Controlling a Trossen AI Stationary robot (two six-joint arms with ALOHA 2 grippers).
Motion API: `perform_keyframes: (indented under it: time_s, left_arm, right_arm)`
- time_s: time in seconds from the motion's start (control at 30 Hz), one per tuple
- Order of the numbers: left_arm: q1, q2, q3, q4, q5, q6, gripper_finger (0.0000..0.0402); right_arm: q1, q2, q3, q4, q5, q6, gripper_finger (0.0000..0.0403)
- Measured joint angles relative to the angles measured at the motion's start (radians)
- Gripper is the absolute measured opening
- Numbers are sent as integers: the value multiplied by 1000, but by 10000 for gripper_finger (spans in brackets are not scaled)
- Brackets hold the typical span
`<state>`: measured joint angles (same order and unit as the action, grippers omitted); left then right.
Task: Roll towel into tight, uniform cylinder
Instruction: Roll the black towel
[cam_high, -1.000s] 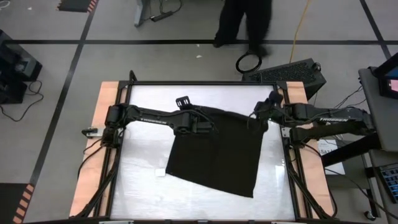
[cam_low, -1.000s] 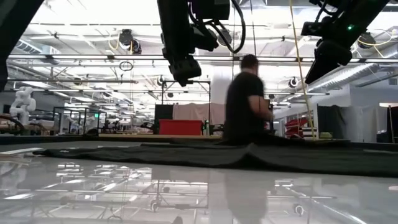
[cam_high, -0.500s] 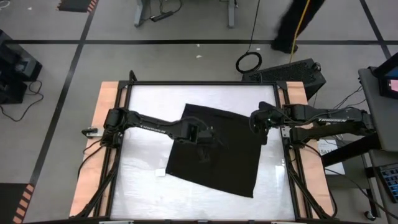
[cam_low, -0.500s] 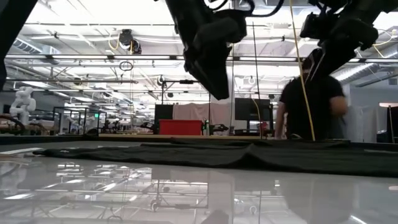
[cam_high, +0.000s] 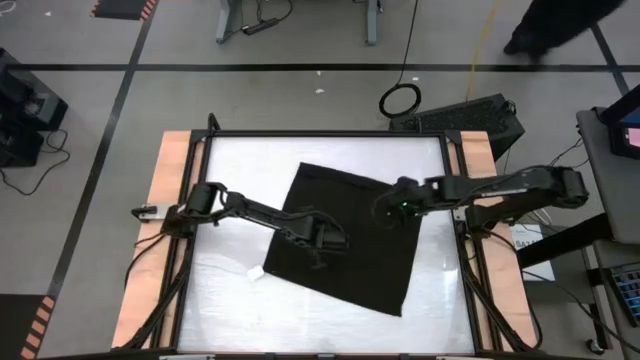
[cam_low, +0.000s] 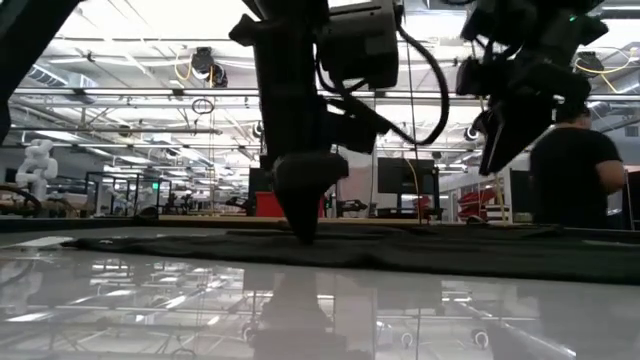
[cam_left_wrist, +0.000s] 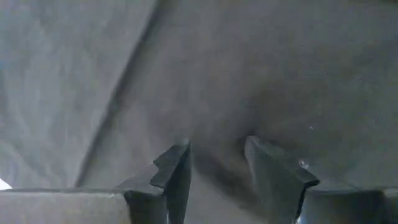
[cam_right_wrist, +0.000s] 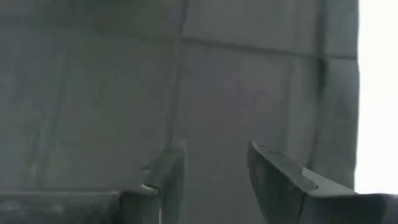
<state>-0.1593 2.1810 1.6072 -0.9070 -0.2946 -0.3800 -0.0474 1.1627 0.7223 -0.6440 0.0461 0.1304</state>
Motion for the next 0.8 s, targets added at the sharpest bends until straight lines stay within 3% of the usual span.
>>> perform_keyframes:
  time_s: [0.37, 0.53, 0.8]
  left_arm:
    - [27, 6, -1, -88, -95, 184, 164]
    - [80, 10, -4, -162, -166, 265, 164]
    - [162, 10, -46, -223, -239, 427, 164]
  right_arm:
    - [24, 269, -1, 94, -3, 10, 159]
    - [34, 357, -1, 121, -58, 53, 159]
    - [152, 432, 3, 280, -103, 193, 160]
